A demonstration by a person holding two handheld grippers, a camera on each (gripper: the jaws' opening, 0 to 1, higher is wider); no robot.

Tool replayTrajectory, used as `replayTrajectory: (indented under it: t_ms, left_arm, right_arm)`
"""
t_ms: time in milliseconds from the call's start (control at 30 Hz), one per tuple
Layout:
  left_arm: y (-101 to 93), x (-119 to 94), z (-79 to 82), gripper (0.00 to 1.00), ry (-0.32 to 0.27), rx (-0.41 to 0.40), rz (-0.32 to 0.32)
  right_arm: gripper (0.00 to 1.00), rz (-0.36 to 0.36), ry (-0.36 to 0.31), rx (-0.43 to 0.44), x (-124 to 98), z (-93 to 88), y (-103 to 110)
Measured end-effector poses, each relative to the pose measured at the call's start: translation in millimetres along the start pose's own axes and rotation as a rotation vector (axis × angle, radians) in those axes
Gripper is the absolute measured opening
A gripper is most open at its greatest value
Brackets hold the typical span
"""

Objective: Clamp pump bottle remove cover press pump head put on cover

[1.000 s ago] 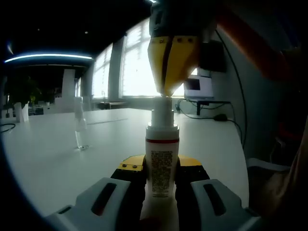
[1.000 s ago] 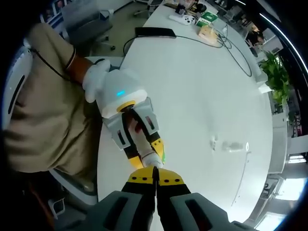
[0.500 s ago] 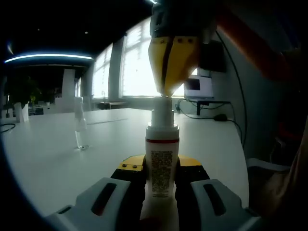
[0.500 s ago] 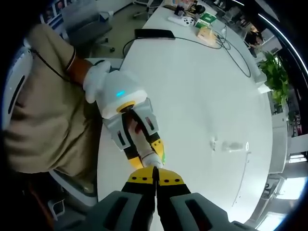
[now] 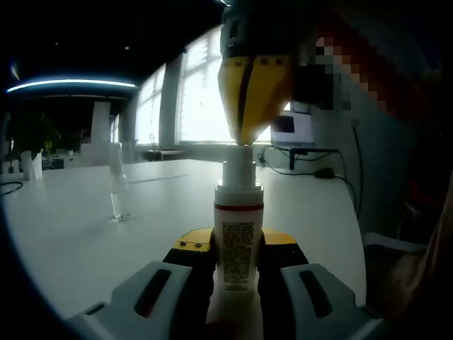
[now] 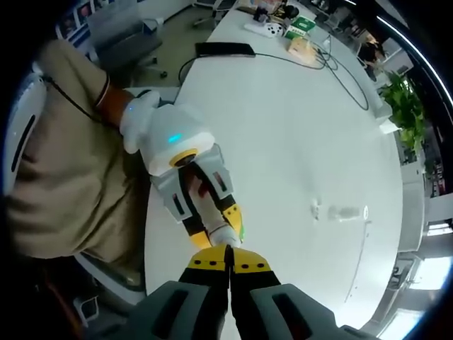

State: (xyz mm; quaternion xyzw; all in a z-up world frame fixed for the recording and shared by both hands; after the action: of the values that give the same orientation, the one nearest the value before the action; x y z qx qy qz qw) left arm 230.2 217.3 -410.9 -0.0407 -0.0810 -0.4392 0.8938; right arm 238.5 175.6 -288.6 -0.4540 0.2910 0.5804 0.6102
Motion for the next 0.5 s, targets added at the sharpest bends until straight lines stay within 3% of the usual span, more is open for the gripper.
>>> replayTrajectory:
  t_ms: [500]
  left_arm:
    - [1.1, -0.5, -0.2, 0.14, 0.000, 0.000, 0.000]
  right_arm:
    - [0.00, 0.002, 0.020, 0.005, 4.2, -0.1, 1.8]
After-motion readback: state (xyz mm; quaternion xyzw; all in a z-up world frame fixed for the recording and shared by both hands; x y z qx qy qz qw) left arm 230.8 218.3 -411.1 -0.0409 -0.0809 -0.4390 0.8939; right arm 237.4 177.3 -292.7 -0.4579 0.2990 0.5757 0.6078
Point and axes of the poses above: the point that each gripper's makers call its tool centre point, and the gripper's own axes: x roughly forward along the fingers, y roughly to its left, z roughly out of its top, the point moved 7 cm from there along -x, roughly backward along the fingers, and after that the axes turned 14 degrees about -y, right-handed, at the moved point
